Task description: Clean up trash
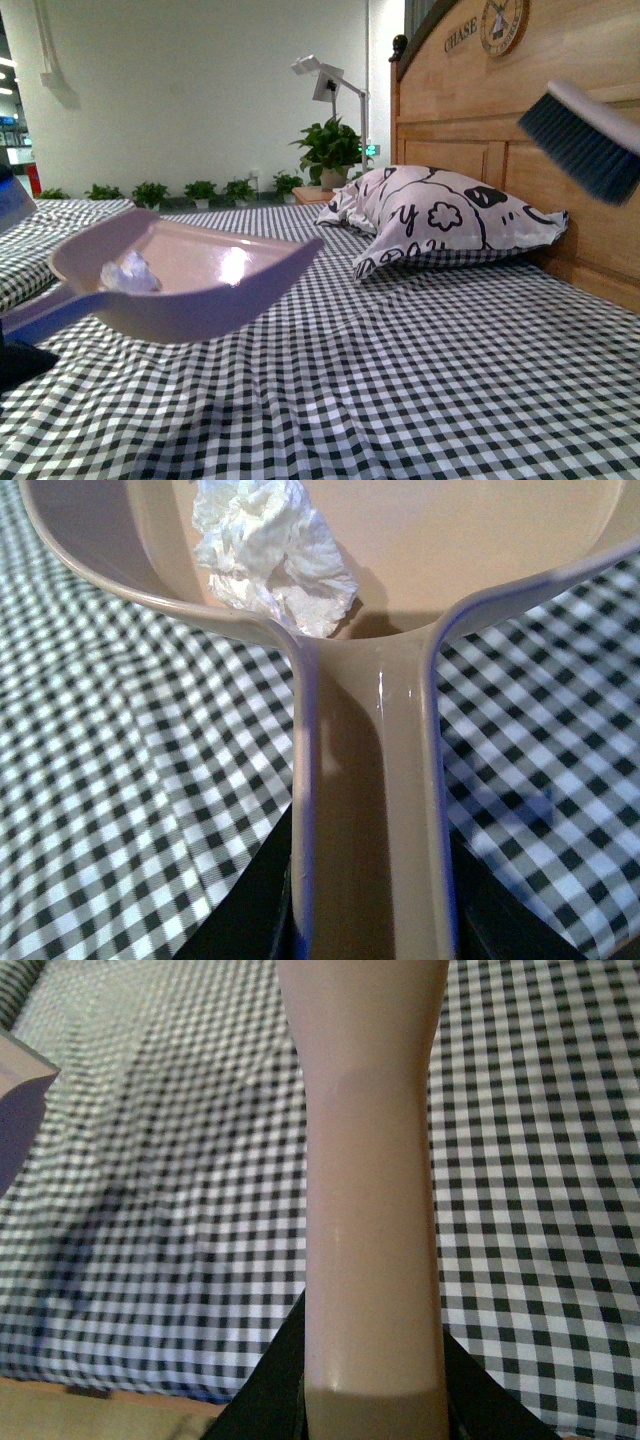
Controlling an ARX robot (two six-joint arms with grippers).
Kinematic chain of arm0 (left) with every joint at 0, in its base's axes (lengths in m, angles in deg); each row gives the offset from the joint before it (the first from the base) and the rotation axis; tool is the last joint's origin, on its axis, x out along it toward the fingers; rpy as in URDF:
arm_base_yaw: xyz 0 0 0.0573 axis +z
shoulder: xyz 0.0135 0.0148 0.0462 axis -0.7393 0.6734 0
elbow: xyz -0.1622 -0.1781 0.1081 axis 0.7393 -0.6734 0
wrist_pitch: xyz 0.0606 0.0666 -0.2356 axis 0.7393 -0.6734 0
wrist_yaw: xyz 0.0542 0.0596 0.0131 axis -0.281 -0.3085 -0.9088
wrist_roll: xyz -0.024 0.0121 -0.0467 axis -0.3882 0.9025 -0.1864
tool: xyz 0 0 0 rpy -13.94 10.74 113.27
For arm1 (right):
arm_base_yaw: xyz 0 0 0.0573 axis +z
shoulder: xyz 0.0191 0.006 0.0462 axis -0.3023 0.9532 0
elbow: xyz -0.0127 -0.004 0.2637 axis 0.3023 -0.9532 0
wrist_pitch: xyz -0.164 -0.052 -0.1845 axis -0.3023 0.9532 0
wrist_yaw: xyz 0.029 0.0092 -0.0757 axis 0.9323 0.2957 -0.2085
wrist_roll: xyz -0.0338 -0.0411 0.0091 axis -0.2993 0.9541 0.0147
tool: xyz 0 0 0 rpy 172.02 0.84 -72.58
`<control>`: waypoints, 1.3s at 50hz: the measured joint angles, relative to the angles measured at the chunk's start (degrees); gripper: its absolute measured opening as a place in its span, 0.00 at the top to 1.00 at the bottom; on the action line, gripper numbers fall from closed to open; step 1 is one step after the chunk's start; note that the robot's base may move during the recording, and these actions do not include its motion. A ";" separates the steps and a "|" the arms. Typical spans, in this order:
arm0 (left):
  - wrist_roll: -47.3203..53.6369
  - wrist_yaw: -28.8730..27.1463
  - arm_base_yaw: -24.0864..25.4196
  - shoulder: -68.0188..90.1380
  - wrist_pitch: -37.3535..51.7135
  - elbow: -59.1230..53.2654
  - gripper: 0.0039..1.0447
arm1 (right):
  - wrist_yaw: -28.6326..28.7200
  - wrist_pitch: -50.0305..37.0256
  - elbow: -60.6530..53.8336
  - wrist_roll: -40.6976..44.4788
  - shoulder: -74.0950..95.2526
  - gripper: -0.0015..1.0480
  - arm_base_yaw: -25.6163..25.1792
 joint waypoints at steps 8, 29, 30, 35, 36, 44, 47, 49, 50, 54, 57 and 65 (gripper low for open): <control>-4.87 -10.16 -0.42 -6.29 0.85 -0.02 0.76 | 5.66 2.38 0.00 -4.66 -8.52 0.83 -2.82; -6.60 -53.83 -22.84 -38.82 -0.68 -6.80 0.76 | 16.37 4.59 -0.20 -19.47 -32.26 0.83 -4.22; -6.67 -56.37 -24.79 -39.98 -0.96 -7.19 0.76 | 15.80 4.59 -0.44 -20.04 -33.00 0.83 -3.50; -6.88 -62.84 -30.08 -42.62 -1.68 -8.37 0.76 | 11.78 4.24 -1.88 -21.99 -35.98 0.83 0.26; -6.91 -64.41 -31.39 -43.23 -1.60 -8.74 0.76 | 10.73 4.22 -2.23 -22.53 -36.59 0.83 1.09; -6.93 -72.22 -38.60 -46.49 -1.29 -11.26 0.76 | 3.76 3.89 -3.98 -25.14 -39.95 0.83 5.79; -7.08 -73.26 -39.93 -47.15 -0.72 -12.37 0.76 | 1.62 3.30 -4.55 -26.05 -40.87 0.83 6.99; -7.34 -73.50 -40.19 -47.21 -0.50 -12.81 0.76 | 0.50 3.08 -4.70 -26.14 -41.09 0.83 7.58; -7.39 -73.64 -40.28 -47.28 -0.26 -13.14 0.76 | -0.17 2.93 -4.85 -26.25 -41.13 0.83 7.98; -8.15 -74.29 -40.35 -47.63 0.72 -14.58 0.76 | -3.87 2.67 -5.79 -26.25 -41.24 0.83 9.57; -9.53 -74.40 -40.50 -47.91 0.59 -15.28 0.76 | -6.40 2.69 -6.32 -25.77 -41.24 0.83 10.91; -12.68 -74.31 -40.98 -48.30 0.63 -17.11 0.76 | -11.10 4.44 -6.49 -23.17 -41.24 0.83 12.70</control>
